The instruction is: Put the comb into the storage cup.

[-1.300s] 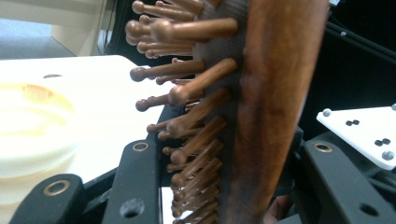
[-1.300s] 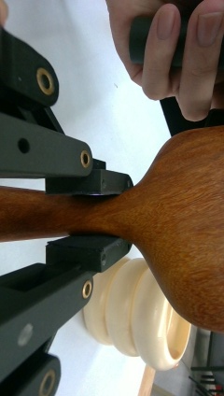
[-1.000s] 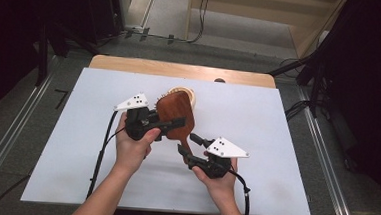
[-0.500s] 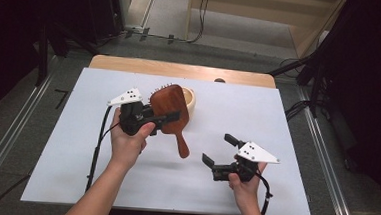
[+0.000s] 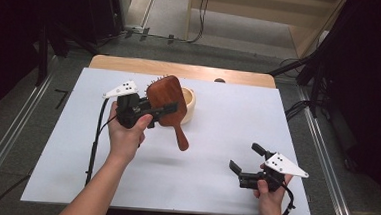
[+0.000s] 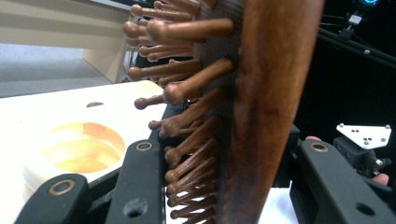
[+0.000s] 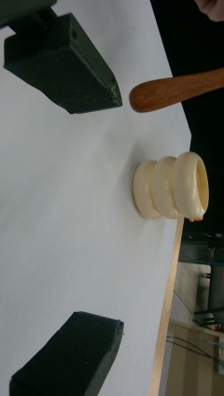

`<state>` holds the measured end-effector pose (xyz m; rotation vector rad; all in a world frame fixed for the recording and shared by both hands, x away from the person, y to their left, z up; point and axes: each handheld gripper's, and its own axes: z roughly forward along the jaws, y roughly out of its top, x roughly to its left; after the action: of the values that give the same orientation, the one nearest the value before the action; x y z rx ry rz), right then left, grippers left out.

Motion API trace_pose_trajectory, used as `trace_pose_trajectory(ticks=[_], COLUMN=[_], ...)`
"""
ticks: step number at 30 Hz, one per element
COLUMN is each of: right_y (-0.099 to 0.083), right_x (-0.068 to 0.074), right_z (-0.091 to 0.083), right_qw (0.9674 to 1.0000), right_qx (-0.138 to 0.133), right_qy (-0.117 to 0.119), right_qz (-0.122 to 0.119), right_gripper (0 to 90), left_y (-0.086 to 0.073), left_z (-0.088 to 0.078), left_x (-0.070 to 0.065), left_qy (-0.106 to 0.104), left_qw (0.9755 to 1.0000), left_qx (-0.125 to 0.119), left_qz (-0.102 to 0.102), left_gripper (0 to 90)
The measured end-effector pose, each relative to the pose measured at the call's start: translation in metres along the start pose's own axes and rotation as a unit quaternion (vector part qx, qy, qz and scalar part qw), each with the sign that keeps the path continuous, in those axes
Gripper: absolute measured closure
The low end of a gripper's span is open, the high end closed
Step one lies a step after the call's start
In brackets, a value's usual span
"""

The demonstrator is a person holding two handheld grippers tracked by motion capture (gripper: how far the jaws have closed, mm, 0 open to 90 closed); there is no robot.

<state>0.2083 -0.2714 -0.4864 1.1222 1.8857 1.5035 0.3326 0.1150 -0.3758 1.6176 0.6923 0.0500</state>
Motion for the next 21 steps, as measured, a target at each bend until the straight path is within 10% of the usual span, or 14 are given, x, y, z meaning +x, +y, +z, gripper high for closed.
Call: trace_pose_trajectory(ticks=[21], right_y=[-0.026], right_x=[-0.037], right_z=[-0.039], right_qw=[0.9987], right_qx=[-0.008], right_qy=[-0.050], right_qz=[-0.002], right_gripper=[0.0], left_y=[0.026], left_z=[-0.004], left_x=[0.007], left_qy=[0.022], left_qw=[0.9995], left_qx=[-0.018], left_qz=[0.014], left_gripper=[59.7])
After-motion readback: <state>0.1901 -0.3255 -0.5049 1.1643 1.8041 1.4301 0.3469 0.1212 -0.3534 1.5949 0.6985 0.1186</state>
